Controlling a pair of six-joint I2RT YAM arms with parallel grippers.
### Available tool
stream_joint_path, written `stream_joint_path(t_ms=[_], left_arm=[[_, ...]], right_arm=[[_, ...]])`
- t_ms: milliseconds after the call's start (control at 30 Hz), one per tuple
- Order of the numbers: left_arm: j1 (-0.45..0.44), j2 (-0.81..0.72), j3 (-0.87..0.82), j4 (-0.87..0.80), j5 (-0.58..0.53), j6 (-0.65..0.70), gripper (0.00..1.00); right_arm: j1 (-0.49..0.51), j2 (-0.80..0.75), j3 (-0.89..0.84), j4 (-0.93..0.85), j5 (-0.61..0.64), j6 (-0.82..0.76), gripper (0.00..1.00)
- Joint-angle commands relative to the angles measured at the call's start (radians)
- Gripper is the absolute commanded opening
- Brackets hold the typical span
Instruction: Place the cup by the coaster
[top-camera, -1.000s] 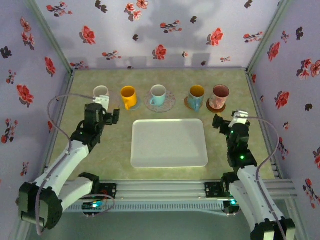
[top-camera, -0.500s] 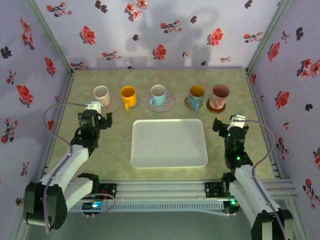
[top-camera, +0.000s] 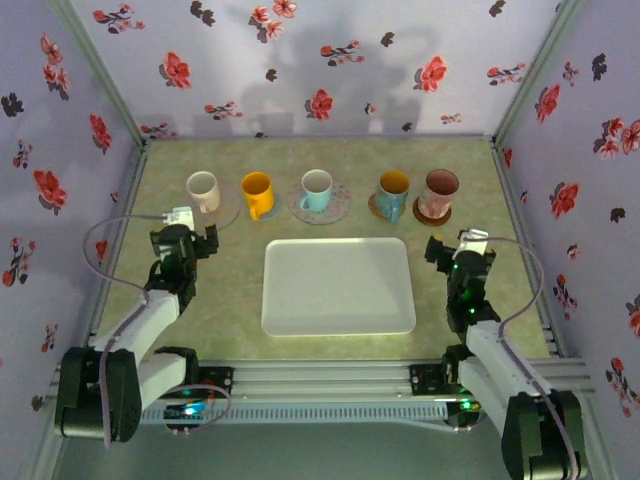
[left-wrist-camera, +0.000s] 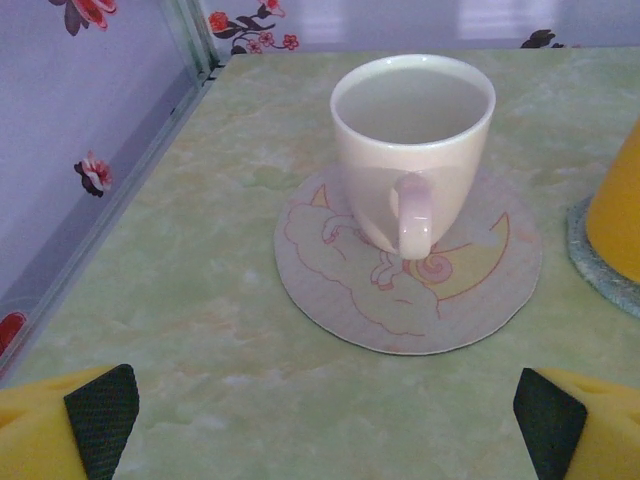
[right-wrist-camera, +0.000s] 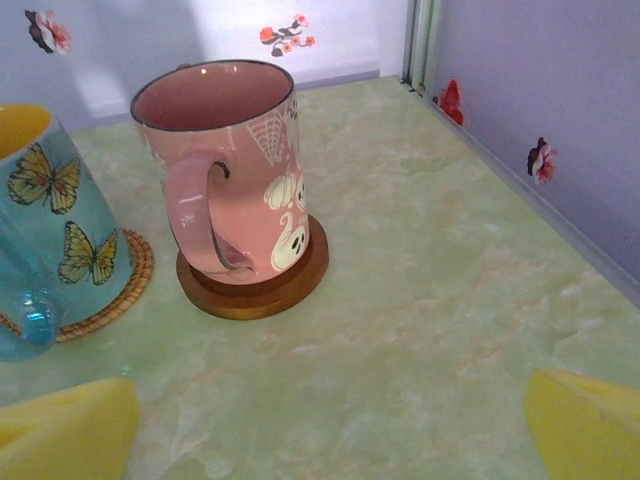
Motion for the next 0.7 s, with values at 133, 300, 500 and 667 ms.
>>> stream_joint_path(t_ms=[133, 300, 500, 667], left_arm=[[0.027, 0.078, -0.038, 0.195, 0.010, -0.062, 1.00], [0.036, 0.156, -0.038, 0.272, 0.016, -0.068, 1.00], [0.046, 0.233, -0.036, 0.344, 0.023, -0.055, 1.00], [0.063, 0.254, -0.014, 0.329, 0.054, -0.051, 1.00]], right_arm=[[-0.010, 0.119, 0.009, 0.150, 0.000, -0.024, 0.99], [-0.020, 0.190, 0.019, 0.200, -0.018, -0.025, 0.99], [-0.032, 0.270, 0.035, 0.249, -0.051, -0.016, 0.99], [-0.040, 0.324, 0.053, 0.288, -0.073, -0.029, 0.99]])
